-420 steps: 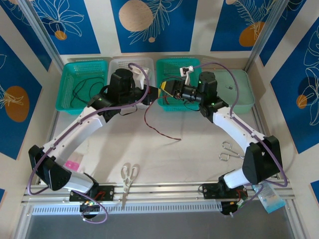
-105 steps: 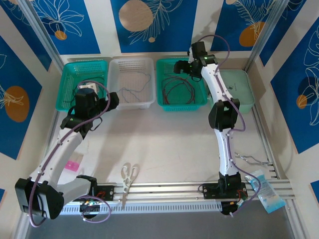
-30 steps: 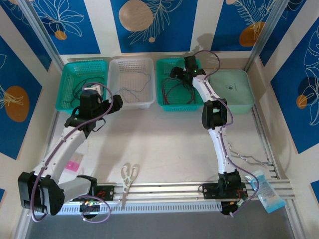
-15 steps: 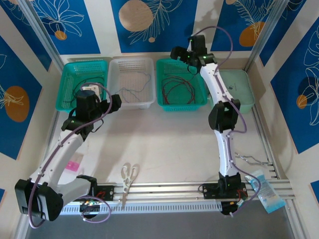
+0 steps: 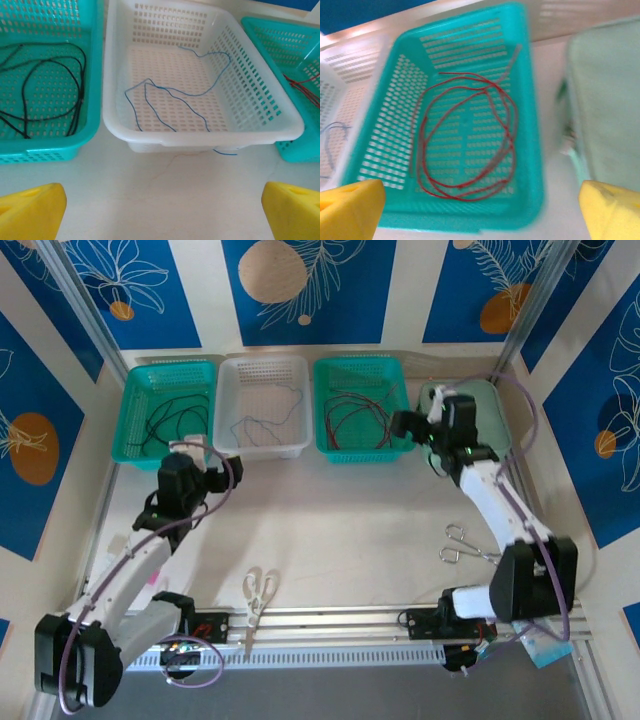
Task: Untangle the cables
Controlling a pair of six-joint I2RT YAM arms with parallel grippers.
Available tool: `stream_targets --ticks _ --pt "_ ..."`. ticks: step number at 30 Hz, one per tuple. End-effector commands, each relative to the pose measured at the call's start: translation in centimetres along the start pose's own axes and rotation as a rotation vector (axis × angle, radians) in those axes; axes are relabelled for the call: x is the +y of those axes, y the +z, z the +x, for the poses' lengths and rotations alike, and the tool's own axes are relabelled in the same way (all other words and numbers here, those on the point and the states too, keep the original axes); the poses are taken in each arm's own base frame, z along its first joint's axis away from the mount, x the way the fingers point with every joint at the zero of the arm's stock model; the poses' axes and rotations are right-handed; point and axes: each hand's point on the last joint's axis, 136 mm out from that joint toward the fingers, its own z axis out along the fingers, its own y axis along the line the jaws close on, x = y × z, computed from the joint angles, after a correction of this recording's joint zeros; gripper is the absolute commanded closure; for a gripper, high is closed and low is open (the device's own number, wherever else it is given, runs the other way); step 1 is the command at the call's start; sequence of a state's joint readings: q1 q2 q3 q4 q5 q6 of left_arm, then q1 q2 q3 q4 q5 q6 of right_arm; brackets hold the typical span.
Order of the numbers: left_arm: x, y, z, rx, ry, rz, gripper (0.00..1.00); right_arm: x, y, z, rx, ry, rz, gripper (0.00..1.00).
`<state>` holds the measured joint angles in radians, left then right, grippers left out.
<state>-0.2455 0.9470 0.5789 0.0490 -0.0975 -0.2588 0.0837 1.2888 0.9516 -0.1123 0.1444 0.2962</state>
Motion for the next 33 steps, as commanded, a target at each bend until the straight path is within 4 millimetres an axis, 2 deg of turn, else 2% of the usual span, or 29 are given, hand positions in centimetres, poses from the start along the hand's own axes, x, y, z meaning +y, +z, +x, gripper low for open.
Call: stream_targets --ticks 1,5,10,14,16,19,24,26,30,33 --pt "0.3 -1.1 -2.7 -0.207 0.093 -0.024 0.01 -2.8 -1.3 0.7 -0.142 -0.018 0.052 0.01" --pt "1.7 -1.0 -1.6 -0.248 0.13 -0.087 0.0 -6.0 -1.8 3.6 -0.197 -0.016 0.116 0.01" --pt "2.8 0.2 -0.8 -0.286 0.196 -0.147 0.0 -8.6 0.2 6.7 -0.169 -0.022 0.179 0.01" --pt "3.3 0.7 -0.6 -0.346 0.278 -0.189 0.01 -8.7 1.3 8.3 -0.193 -0.043 0.16 0.01" --pt "3.4 1.0 -0.4 -0.348 0.319 -0.198 0.01 -8.6 1.6 8.2 -0.193 -0.057 0.162 0.01" --pt "4.2 1.7 0.5 -0.305 0.325 -0.241 0.0 -8.4 1.9 7.8 -0.214 -0.072 0.143 0.01" --pt "5.0 3.4 3.4 -0.233 0.367 -0.256 0.01 -7.7 3.6 8.8 -0.214 -0.103 0.091 0.01" --pt "5.5 4.0 4.0 -0.258 0.345 -0.275 0.01 -7.5 4.4 9.3 -0.222 -0.13 0.087 0.01" --pt "6.2 5.0 4.8 -0.293 0.356 -0.308 0.01 -7.2 4.7 9.6 -0.203 -0.151 0.094 0.01" --pt "6.4 5.3 5.2 -0.255 0.342 -0.295 0.01 -7.2 4.8 9.6 -0.197 -0.154 0.095 0.01"
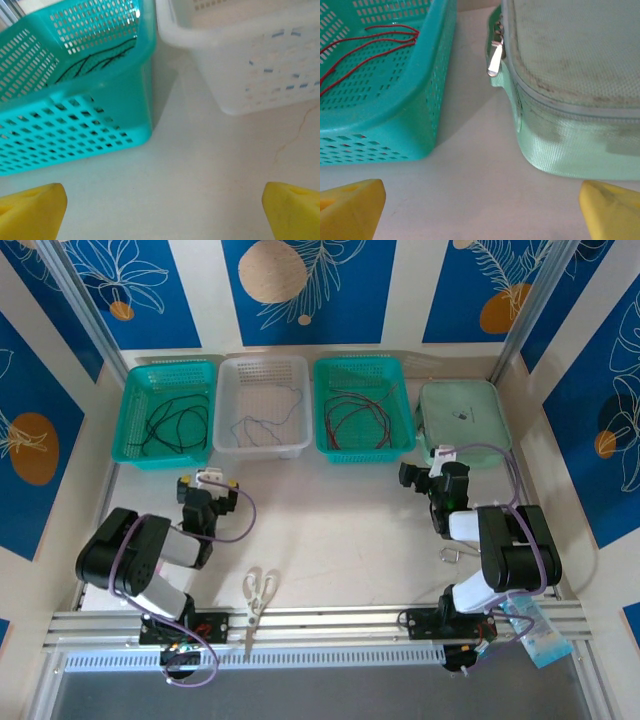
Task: Untangle the cables
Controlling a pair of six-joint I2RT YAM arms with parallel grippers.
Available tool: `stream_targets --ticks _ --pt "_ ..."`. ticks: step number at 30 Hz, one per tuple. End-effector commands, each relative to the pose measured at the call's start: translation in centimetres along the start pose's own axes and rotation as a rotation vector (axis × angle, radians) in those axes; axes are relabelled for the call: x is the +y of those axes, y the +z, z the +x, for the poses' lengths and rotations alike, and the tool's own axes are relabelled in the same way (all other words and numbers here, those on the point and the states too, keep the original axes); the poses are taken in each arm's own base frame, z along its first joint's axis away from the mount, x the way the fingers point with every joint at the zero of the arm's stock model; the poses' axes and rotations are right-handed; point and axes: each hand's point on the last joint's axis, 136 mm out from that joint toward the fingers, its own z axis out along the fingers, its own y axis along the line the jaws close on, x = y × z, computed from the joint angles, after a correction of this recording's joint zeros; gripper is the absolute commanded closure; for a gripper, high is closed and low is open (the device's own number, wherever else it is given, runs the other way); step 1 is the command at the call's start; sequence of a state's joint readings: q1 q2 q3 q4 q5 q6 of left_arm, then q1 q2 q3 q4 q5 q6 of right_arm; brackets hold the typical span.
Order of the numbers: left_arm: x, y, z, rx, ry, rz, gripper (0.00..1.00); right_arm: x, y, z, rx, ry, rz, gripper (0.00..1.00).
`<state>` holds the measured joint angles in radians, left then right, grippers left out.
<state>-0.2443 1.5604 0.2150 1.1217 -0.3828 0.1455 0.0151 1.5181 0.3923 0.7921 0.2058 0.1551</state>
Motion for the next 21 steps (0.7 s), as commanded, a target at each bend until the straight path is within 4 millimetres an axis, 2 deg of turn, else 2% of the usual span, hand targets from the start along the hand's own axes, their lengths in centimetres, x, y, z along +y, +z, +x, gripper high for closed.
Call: stream_targets --ticks 1,6,7,8,10,12,21 --pt "1.3 0.0 -3.8 -0.134 -0.056 -0.038 0.0 0.2 0.0 -1.5 -0.053 -0.031 -0.002 0.01" --pt "1.5 1.2 -3.1 -0.072 -0.101 0.007 0.0 0.1 0.0 -1.4 -0.054 -0.031 0.0 0.01" --pt "1.3 1.4 -2.6 -0.074 -0.108 0.028 0.01 0.1 0.0 -1.5 -0.056 -0.031 -0.001 0.01" --pt "1.3 1.6 -2.8 -0.107 -0.099 0.022 0.01 0.1 0.0 -1.5 -0.055 -0.031 -0.001 0.01" --pt "1.2 1.9 -2.0 -0.025 -0.103 0.035 0.01 0.1 0.0 -1.5 -0.056 -0.031 -0.001 0.01" --pt "1.2 2.9 -2.4 -0.016 -0.105 0.034 0.0 0.2 0.0 -1.5 -0.056 -0.033 -0.002 0.01" --pt "1.6 3.0 -2.1 0.001 -0.125 0.026 0.01 0.2 0.1 -1.5 -0.053 -0.033 0.0 0.01"
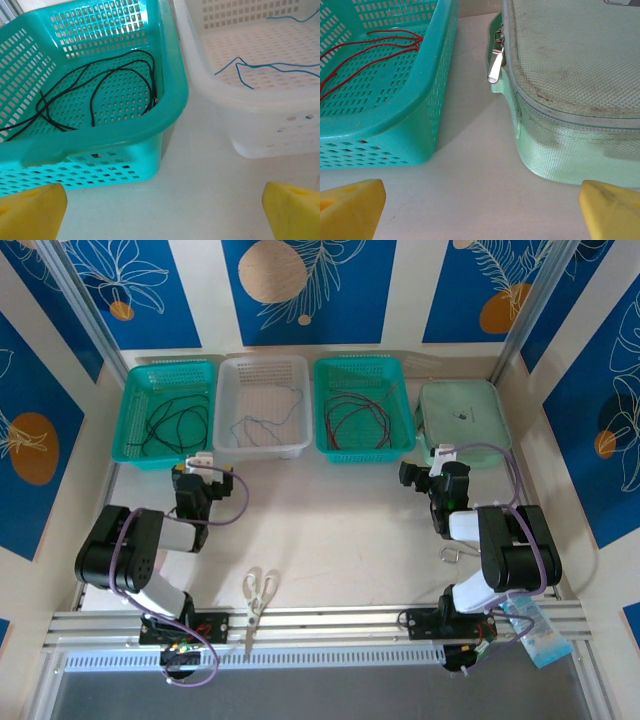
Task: Untangle the cables
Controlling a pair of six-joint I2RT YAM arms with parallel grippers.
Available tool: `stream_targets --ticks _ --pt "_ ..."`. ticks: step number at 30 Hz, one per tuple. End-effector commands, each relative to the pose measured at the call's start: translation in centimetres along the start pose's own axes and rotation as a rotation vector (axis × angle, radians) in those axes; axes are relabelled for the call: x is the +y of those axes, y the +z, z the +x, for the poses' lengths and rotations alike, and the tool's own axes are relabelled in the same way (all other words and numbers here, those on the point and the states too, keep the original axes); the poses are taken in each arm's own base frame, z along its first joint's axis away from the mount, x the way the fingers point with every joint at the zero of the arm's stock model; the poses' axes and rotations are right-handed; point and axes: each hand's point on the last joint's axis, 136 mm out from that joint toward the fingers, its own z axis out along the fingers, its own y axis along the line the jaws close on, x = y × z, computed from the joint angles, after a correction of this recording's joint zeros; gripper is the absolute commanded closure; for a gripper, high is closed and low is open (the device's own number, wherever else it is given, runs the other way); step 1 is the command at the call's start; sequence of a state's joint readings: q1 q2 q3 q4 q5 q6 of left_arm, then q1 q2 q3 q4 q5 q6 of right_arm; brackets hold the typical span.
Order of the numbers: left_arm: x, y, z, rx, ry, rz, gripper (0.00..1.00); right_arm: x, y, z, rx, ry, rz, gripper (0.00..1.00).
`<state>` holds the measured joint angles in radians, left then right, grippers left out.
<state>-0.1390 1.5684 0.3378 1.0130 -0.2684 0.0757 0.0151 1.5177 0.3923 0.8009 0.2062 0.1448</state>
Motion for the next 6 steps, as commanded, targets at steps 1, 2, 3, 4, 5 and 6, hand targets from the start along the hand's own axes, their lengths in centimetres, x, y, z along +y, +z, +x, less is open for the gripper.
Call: stream_targets --ticks 1,2,3,4,5,6 --pt "-0.03 0.25 -0.2 0.002 -0.024 0.012 0.01 0.07 0.15 -1.2 -0.039 -0.018 -0.002 0.01" --pt "-0.04 0.26 -0.18 0.001 -0.023 0.012 0.0 0.09 0.13 -1.19 -0.039 -0.015 -0.007 0.01" --pt "-0.04 0.26 -0.21 0.001 -0.024 0.012 0.01 0.1 0.15 -1.23 -0.041 -0.018 -0.005 0.01" --pt "0.0 0.26 -0.23 -0.001 -0.025 0.011 0.01 0.13 0.14 -1.22 -0.04 -0.019 -0.004 0.01" --pt "0.01 0.22 -0.21 -0.001 -0.025 0.009 0.01 0.14 0.08 -1.21 -0.043 -0.02 -0.004 0.01" --pt "0.44 0.19 -0.17 0.0 -0.033 -0.015 0.01 0.12 0.08 -1.25 -0.044 -0.021 -0.003 0.01"
